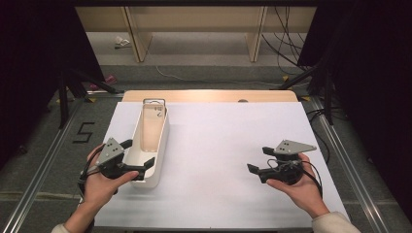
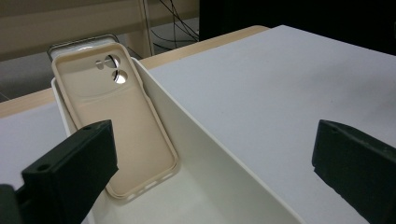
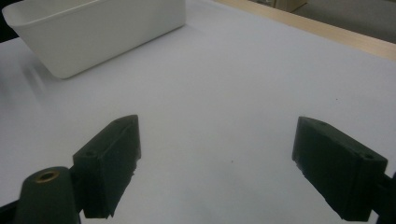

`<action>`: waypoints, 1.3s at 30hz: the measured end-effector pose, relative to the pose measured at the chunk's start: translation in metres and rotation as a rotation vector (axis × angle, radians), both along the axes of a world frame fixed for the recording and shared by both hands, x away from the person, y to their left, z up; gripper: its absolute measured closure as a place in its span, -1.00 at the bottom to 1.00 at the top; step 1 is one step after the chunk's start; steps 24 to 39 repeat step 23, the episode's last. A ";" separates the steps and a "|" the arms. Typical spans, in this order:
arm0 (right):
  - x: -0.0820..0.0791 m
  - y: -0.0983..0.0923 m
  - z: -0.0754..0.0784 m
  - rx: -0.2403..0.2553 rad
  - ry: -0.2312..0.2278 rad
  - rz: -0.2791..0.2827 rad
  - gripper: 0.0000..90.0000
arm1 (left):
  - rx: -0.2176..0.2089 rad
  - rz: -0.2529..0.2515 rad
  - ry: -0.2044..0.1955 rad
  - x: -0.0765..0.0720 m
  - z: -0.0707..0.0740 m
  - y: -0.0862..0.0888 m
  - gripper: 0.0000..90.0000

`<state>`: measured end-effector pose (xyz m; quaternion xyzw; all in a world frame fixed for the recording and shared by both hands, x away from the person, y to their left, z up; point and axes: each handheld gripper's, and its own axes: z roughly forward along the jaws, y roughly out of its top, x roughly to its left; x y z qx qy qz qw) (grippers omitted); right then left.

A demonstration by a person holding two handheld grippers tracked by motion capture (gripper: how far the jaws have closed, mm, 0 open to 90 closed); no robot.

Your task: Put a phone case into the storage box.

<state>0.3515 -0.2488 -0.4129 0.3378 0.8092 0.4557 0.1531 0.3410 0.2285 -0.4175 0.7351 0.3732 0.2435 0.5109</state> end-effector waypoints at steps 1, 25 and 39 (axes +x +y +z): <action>0.000 0.000 0.000 -0.001 0.000 -0.001 -0.64 | 0.000 0.002 -0.001 0.000 0.000 0.001 -1.00; -0.006 -0.007 0.001 0.012 -0.002 -0.011 -0.64 | 0.017 -0.009 -0.001 -0.002 -0.006 -0.002 -1.00; -0.006 -0.007 0.001 0.012 -0.002 -0.011 -0.64 | 0.017 -0.009 -0.001 -0.002 -0.006 -0.002 -1.00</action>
